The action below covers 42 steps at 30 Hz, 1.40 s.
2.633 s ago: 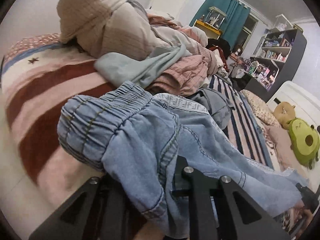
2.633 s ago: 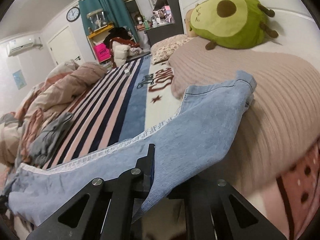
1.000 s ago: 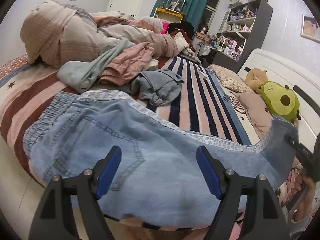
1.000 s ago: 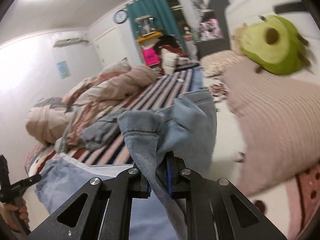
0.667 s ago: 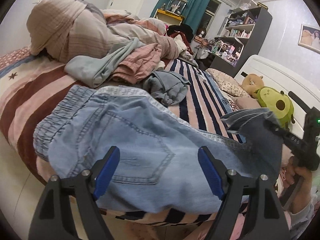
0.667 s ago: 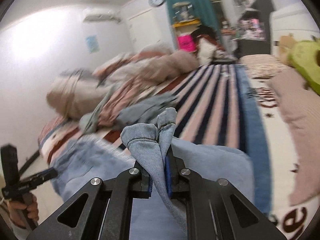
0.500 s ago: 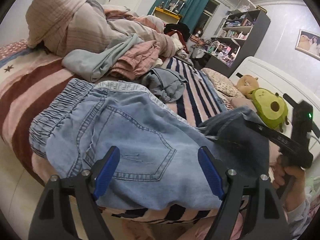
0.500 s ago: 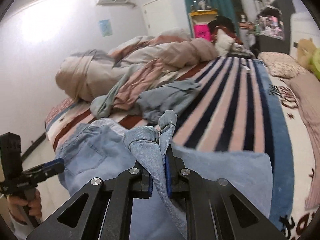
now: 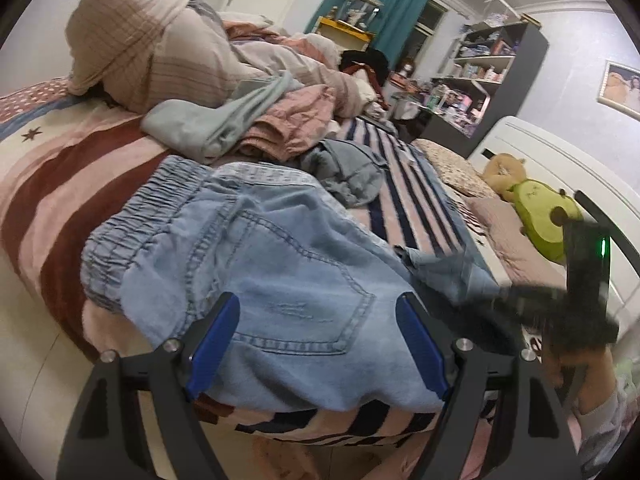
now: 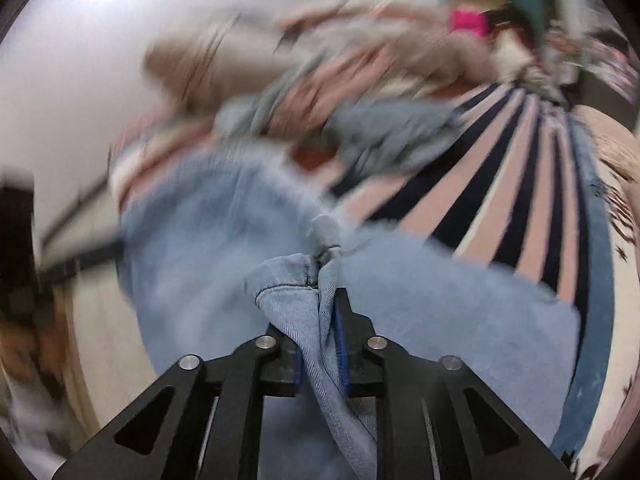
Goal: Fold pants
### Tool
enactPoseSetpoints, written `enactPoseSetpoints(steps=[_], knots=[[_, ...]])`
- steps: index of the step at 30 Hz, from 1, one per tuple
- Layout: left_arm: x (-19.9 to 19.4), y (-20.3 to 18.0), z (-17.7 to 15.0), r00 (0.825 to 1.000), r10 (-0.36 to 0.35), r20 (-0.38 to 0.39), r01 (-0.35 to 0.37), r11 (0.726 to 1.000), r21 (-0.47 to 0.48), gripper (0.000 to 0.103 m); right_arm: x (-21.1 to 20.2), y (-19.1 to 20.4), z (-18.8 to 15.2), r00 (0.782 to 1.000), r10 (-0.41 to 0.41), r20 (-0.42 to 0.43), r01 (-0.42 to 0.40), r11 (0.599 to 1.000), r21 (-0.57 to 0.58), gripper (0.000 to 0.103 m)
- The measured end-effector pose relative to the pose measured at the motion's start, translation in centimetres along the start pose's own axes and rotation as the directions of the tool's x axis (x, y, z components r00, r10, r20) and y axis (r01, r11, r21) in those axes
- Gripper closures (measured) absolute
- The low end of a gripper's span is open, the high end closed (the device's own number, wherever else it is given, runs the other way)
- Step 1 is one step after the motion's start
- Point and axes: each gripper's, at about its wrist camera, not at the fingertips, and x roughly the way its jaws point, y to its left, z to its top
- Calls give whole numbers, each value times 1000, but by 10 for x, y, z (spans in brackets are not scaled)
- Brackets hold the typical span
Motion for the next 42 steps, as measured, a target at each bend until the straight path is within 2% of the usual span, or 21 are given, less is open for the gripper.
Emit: enactPoseSetpoints(steps=[3,5,8,10,13,15,17,21,24,27,28,29,31,36,37,39,40,41,42], knots=[[-3,-2,2,1000,-26,2,26,1000,-10,26,18,9,-10,990,52,-129,-59,997,-50,69],[-3,-11,2,997,-76,-4,76,997,-5,26,19,10,-12,982,105,-157,-115,992,-58,51],[4,-27,0,988,-150,-35,150,989,1,26,9,6,-14,967,203,-154,-210,977,-34,47],[10,-42,-1,983,-173,-56,175,984,23,26,-6,2,-17,964,233,-129,-238,971,-27,45],[23,-60,-3,972,-219,-89,222,974,33,26,-35,-11,-24,987,156,-42,-157,987,-19,39],[35,-71,-3,962,-248,-113,253,967,33,26,-50,-24,-30,995,104,-1,-104,995,7,39],[48,-81,-4,955,-261,-144,268,963,28,26,-62,-43,-39,998,58,36,-61,996,60,39],[78,-102,-11,941,-262,-215,273,962,21,27,-76,-76,-60,996,40,85,-54,984,169,39],[97,-115,-19,944,-214,-251,232,972,44,40,-77,-90,-70,994,35,105,-57,977,207,39],[112,-124,-26,955,-119,-272,143,987,72,68,-78,-102,-79,991,55,122,-82,969,234,39],[114,-125,-28,956,-102,-275,130,988,85,83,-76,-105,-81,990,60,127,-90,966,243,39],[113,-128,-31,953,-113,-281,144,985,94,89,-76,-107,-83,989,63,130,-94,964,248,39],[107,-130,-35,956,-95,-277,133,984,122,89,-76,-111,-87,988,63,138,-97,962,256,39],[88,-122,-46,962,-36,-270,78,986,147,89,-76,-119,-95,987,64,149,-104,954,280,39],[83,-122,-47,965,-18,-261,62,985,163,86,-75,-119,-95,987,65,150,-106,953,284,39],[71,-121,-47,974,20,-224,27,979,204,71,-75,-120,-96,987,64,148,-105,952,287,39],[65,-118,-46,978,43,-203,2,976,219,48,-75,-120,-95,987,60,147,-100,953,287,39],[59,-113,-43,982,52,-183,-11,975,220,32,-75,-118,-95,988,56,147,-97,953,287,39],[50,-104,-39,986,48,-157,-15,979,204,29,-76,-118,-94,988,53,147,-94,954,286,39]])
